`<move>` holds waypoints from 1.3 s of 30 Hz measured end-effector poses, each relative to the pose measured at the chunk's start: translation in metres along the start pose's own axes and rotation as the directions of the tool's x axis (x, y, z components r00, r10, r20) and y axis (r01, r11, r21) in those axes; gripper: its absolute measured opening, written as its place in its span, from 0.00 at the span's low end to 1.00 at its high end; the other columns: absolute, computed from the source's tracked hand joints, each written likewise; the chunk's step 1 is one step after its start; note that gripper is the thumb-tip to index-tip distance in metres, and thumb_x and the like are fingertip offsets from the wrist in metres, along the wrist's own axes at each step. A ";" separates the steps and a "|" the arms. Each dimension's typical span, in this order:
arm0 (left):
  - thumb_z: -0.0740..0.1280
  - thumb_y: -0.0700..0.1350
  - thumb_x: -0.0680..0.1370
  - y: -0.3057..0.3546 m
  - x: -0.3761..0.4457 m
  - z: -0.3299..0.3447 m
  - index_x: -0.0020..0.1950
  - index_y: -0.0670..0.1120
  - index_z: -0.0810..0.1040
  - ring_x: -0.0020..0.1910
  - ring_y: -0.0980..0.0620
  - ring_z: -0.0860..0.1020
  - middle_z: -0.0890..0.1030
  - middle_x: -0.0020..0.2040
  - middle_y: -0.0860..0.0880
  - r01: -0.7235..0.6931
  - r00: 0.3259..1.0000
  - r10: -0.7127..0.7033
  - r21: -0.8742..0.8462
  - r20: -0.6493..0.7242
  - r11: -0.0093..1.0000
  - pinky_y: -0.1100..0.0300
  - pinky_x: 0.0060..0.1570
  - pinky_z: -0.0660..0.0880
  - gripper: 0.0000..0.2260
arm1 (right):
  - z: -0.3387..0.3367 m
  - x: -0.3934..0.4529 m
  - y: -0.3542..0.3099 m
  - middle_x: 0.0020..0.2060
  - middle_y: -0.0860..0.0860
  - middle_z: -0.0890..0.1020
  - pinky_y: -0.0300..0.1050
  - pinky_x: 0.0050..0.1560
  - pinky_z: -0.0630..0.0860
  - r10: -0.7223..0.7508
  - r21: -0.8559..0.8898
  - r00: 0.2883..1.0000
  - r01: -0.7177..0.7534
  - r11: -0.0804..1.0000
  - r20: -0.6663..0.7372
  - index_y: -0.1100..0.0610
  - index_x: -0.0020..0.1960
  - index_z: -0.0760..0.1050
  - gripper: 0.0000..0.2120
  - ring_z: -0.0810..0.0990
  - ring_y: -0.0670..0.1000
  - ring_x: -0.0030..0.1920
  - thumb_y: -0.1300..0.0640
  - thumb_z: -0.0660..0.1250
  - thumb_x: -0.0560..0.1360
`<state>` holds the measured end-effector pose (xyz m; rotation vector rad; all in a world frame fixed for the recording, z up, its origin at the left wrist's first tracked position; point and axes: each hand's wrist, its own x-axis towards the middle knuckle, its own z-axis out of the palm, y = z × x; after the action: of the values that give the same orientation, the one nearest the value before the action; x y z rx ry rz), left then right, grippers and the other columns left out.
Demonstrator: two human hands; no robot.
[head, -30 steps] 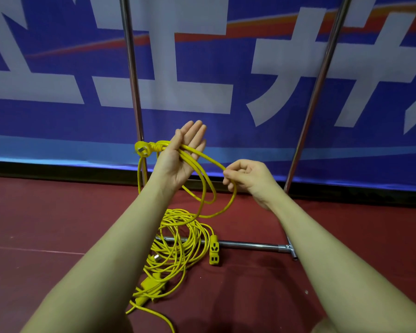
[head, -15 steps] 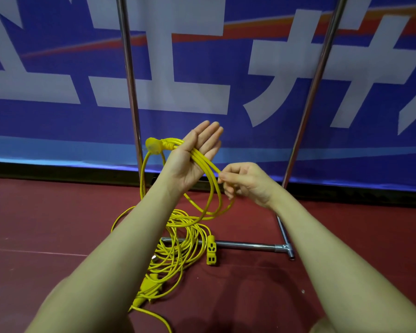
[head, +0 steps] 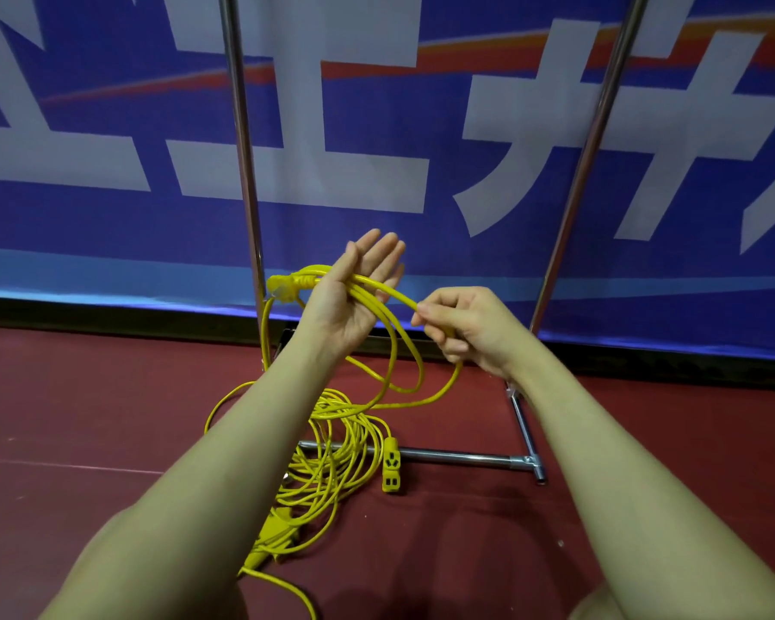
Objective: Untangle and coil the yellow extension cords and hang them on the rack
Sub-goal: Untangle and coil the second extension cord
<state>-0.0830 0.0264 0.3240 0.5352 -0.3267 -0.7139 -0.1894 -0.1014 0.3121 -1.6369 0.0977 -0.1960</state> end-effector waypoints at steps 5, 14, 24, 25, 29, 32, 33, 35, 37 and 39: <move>0.50 0.45 0.84 -0.001 -0.001 0.009 0.50 0.39 0.75 0.38 0.50 0.84 0.84 0.36 0.46 0.006 1.000 -0.007 -0.109 -0.010 0.994 0.48 0.51 0.75 0.17 | -0.001 -0.004 0.013 0.21 0.51 0.71 0.38 0.27 0.67 0.049 -0.029 0.997 -0.047 0.998 0.065 0.64 0.37 0.74 0.14 0.70 0.49 0.23 0.57 0.61 0.77; 0.50 0.45 0.84 0.007 0.002 0.001 0.50 0.39 0.75 0.33 0.52 0.83 0.83 0.33 0.47 -0.013 0.999 0.007 -0.153 -0.041 0.988 0.50 0.48 0.78 0.16 | -0.022 -0.009 0.041 0.25 0.52 0.73 0.39 0.35 0.71 0.138 -0.085 0.990 -0.139 0.987 -0.025 0.60 0.34 0.74 0.13 0.73 0.49 0.29 0.51 0.70 0.70; 0.50 0.51 0.83 0.007 0.001 -0.008 0.35 0.44 0.81 0.13 0.60 0.57 0.60 0.17 0.54 0.174 0.981 -0.184 0.142 0.062 0.975 0.70 0.16 0.54 0.27 | -0.031 -0.011 0.043 0.25 0.55 0.67 0.41 0.28 0.59 0.075 -0.308 0.915 -0.209 0.928 -0.396 0.55 0.23 0.68 0.23 0.62 0.49 0.25 0.47 0.74 0.68; 0.49 0.52 0.83 0.006 0.001 -0.010 0.31 0.44 0.80 0.13 0.60 0.57 0.60 0.16 0.53 0.195 0.975 -0.209 0.164 0.075 0.967 0.71 0.16 0.53 0.29 | -0.032 -0.011 0.042 0.24 0.54 0.67 0.40 0.28 0.59 0.085 -0.321 0.912 -0.227 0.920 -0.401 0.55 0.24 0.67 0.23 0.62 0.48 0.25 0.46 0.74 0.68; 0.51 0.52 0.80 0.007 -0.003 -0.015 0.27 0.43 0.78 0.12 0.59 0.58 0.61 0.14 0.52 0.259 0.929 -0.333 0.358 0.161 0.897 0.72 0.18 0.57 0.28 | -0.037 -0.012 0.035 0.21 0.46 0.64 0.37 0.25 0.57 0.180 0.044 0.934 -0.175 0.984 -0.308 0.57 0.36 0.71 0.10 0.59 0.44 0.22 0.59 0.69 0.74; 0.51 0.50 0.80 0.006 -0.006 -0.014 0.27 0.43 0.79 0.13 0.55 0.63 0.67 0.16 0.48 0.266 0.904 -0.411 0.595 0.119 0.758 0.69 0.20 0.63 0.28 | -0.039 -0.013 0.021 0.25 0.49 0.69 0.32 0.21 0.58 0.257 0.321 0.932 -0.169 0.932 -0.255 0.57 0.42 0.70 0.06 0.64 0.43 0.22 0.64 0.62 0.78; 0.50 0.49 0.81 0.005 -0.008 -0.014 0.28 0.43 0.80 0.15 0.53 0.68 0.71 0.18 0.46 0.284 0.895 -0.440 0.658 0.080 0.697 0.67 0.20 0.66 0.28 | -0.039 -0.013 0.015 0.26 0.51 0.71 0.32 0.19 0.60 0.267 0.392 0.934 -0.159 0.906 -0.238 0.57 0.43 0.69 0.06 0.66 0.43 0.23 0.64 0.61 0.78; 0.51 0.48 0.81 0.001 -0.014 -0.012 0.36 0.39 0.82 0.26 0.49 0.80 0.81 0.30 0.42 0.322 0.858 -0.512 0.729 0.045 0.604 0.63 0.26 0.75 0.25 | -0.037 -0.014 0.001 0.29 0.53 0.76 0.32 0.20 0.65 0.278 0.522 0.939 -0.136 0.842 -0.205 0.58 0.44 0.70 0.05 0.72 0.45 0.25 0.63 0.59 0.78; 0.55 0.48 0.79 -0.004 -0.016 -0.014 0.48 0.37 0.80 0.42 0.47 0.84 0.84 0.43 0.41 0.345 0.809 -0.584 0.755 0.062 0.558 0.61 0.39 0.80 0.19 | -0.033 -0.015 -0.011 0.33 0.57 0.78 0.33 0.23 0.71 0.295 0.642 0.940 -0.122 0.757 -0.170 0.60 0.44 0.71 0.06 0.76 0.47 0.27 0.60 0.59 0.78; 0.58 0.48 0.75 -0.013 -0.018 -0.016 0.55 0.37 0.77 0.52 0.48 0.82 0.84 0.50 0.42 0.355 0.759 -0.643 0.765 0.100 0.538 0.59 0.50 0.79 0.18 | -0.028 -0.013 -0.019 0.36 0.62 0.78 0.36 0.26 0.75 0.308 0.744 0.940 -0.099 0.661 -0.149 0.63 0.44 0.70 0.08 0.77 0.50 0.27 0.58 0.60 0.78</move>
<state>-0.0950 0.0366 0.3018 1.2915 -0.8547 -1.2920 -0.2083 -0.1250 0.3318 -0.7694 0.3644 -0.2388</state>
